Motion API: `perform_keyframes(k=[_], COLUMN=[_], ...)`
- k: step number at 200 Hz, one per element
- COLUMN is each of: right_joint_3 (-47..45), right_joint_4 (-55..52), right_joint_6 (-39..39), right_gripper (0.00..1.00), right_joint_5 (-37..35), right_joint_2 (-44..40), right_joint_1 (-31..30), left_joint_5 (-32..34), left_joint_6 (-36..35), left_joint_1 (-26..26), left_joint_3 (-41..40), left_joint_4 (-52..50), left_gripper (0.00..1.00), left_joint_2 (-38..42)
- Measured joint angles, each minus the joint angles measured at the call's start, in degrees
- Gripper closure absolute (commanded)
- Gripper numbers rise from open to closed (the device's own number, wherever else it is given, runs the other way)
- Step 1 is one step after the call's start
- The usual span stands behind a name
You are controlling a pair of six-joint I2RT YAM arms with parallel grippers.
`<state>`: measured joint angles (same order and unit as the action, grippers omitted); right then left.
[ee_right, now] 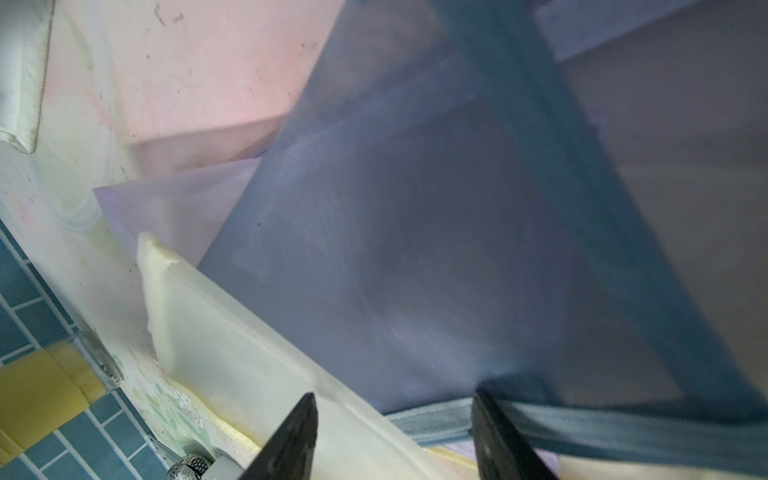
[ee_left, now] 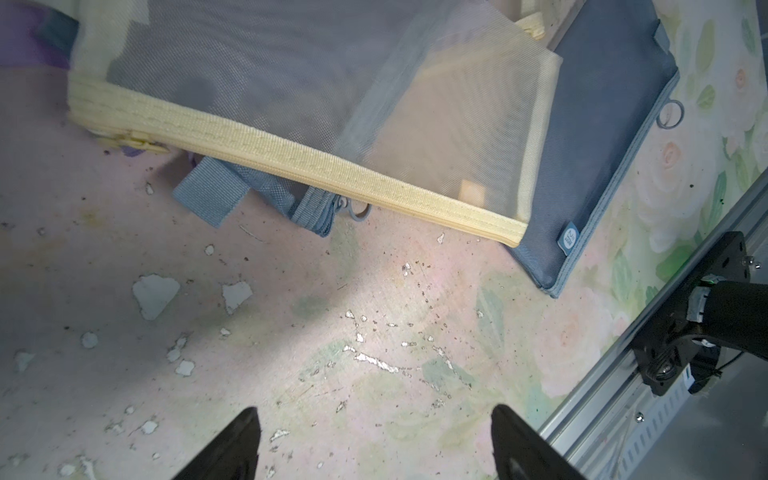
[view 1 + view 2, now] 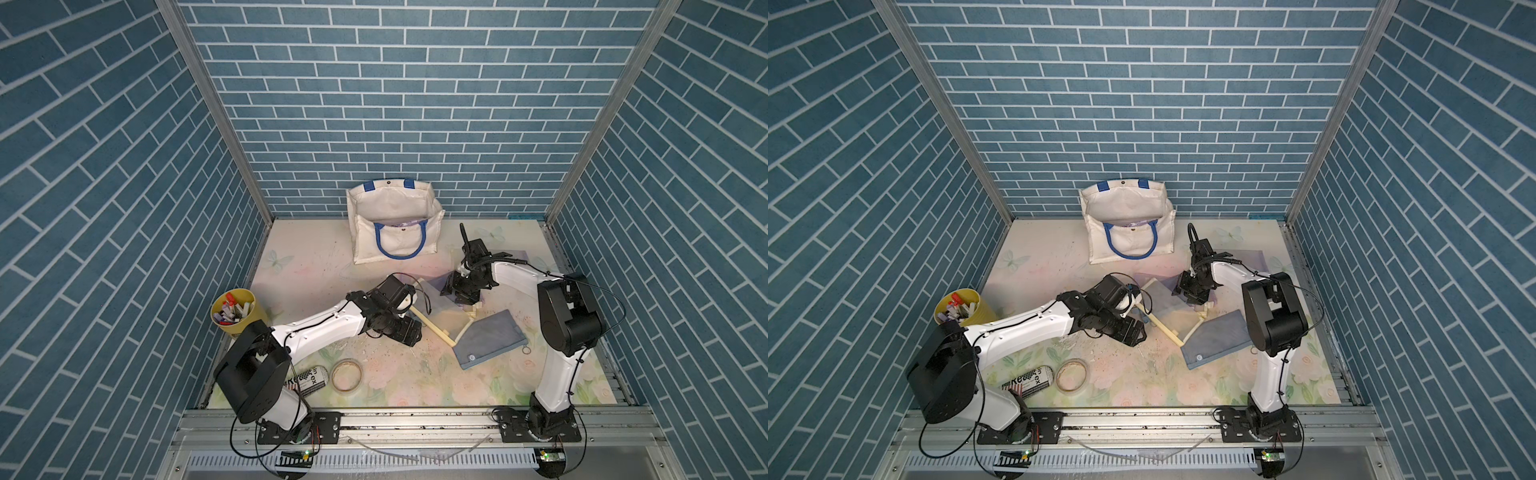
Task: Put the pencil pouch into the canvas bag
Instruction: Pick up the pencil pouch.
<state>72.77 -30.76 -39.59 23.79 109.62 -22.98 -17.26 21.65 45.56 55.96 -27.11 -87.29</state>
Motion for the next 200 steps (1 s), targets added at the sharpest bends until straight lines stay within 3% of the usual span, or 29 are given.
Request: perform_keyframes(k=[120,200], right_joint_3=[-2.75,-3.54], right_joint_4=[-0.63,-1.64], right_joint_6=[2.58,4.46], right_gripper=[0.42,0.49], right_joint_5=[3.26,6.05], right_joint_2=[-1.6,-2.03], right_joint_1=[-0.02,-0.81], left_joint_5=[-0.44,-3.58], left_joint_6=[10.4,19.54], left_joint_1=[-4.52,-5.75], left_joint_3=[-10.36,-12.17], left_joint_4=[10.73,28.22], left_gripper=[0.12,0.16], left_joint_2=[0.87,-1.57])
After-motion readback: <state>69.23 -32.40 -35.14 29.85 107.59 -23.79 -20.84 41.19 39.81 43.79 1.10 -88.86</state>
